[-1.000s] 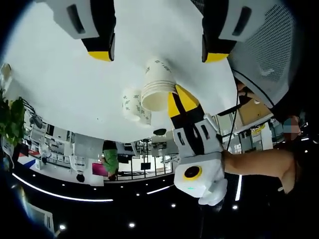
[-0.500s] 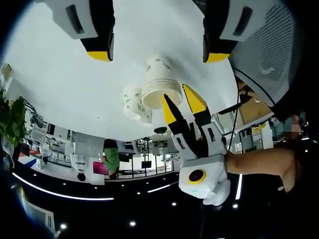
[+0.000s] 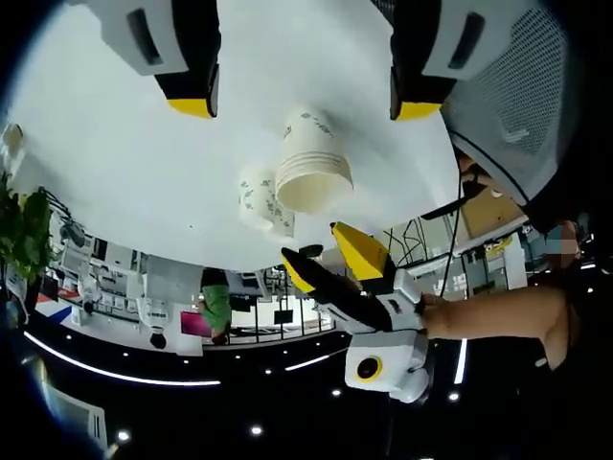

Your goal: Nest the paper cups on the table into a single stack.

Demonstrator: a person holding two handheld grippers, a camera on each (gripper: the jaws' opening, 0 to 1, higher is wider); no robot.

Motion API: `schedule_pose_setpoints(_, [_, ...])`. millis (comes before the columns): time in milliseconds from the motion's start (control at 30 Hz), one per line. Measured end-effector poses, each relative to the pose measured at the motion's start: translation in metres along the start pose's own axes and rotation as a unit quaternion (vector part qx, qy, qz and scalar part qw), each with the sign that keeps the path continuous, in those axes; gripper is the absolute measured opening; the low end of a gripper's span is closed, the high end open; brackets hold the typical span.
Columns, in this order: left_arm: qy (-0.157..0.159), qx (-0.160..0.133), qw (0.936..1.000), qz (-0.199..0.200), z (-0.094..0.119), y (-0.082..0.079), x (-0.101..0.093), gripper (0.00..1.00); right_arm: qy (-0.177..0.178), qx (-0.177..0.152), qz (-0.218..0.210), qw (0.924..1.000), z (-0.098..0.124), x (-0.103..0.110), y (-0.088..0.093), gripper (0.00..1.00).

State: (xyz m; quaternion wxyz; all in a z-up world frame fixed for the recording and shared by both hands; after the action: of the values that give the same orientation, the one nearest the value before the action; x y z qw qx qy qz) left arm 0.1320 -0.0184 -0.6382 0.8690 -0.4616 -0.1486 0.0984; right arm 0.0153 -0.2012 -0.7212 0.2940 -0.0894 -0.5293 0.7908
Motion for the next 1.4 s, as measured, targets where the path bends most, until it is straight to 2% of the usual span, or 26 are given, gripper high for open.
schedule_pose_setpoints(167, [-0.034, -0.013, 0.9991, 0.020, -0.001, 0.006, 0.014, 0.47, 0.000, 0.001, -0.001, 1.0000, 0.000, 0.000, 0.000, 0.72])
schedule_pose_setpoints(467, [-0.072, -0.007, 0.9964, 0.044, -0.008, 0.021, 0.030, 0.60, 0.001, 0.002, -0.003, 1.0000, 0.000, 0.001, 0.000, 0.72])
schedule_pose_setpoints(633, [-0.109, -0.005, 0.9918, 0.067, -0.015, 0.031, 0.045, 0.64, 0.004, -0.002, -0.006, 1.0000, 0.001, 0.000, -0.001, 0.73])
schedule_pose_setpoints(767, [-0.135, 0.003, 0.9875, 0.082, -0.020, 0.037, 0.055, 0.64, 0.006, -0.007, -0.009, 0.9999, 0.001, -0.001, -0.001, 0.75])
schedule_pose_setpoints(900, [-0.151, 0.008, 0.9837, 0.097, -0.028, 0.050, 0.074, 0.63, 0.009, -0.009, -0.009, 0.9999, 0.002, -0.001, -0.002, 0.77])
schedule_pose_setpoints(1100, [-0.155, 0.019, 0.9821, 0.106, -0.038, 0.052, 0.076, 0.60, 0.011, -0.010, -0.013, 0.9998, 0.001, -0.003, 0.000, 0.80])
schedule_pose_setpoints(1167, [-0.155, 0.022, 0.9818, 0.107, -0.044, 0.059, 0.080, 0.60, 0.010, -0.009, -0.014, 0.9998, 0.001, -0.003, 0.000, 0.80])
schedule_pose_setpoints(1400, [-0.166, 0.030, 0.9782, 0.121, -0.056, 0.068, 0.090, 0.56, 0.017, -0.007, -0.012, 0.9998, 0.001, -0.005, 0.001, 0.84])
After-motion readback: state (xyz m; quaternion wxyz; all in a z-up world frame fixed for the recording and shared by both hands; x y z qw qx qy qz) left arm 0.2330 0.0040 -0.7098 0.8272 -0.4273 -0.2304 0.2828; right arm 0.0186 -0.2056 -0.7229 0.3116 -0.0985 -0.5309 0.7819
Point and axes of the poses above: the point that each gripper's makers call its tool centre point, and the gripper's own axes: z roughly backward along the fingers, x roughly to its left, y roughly out of its underside, the point moved 10 cm from there along z, roughly backward along the fingers, and after that the axes turned 14 degrees about -y, right-handed, at the moved point
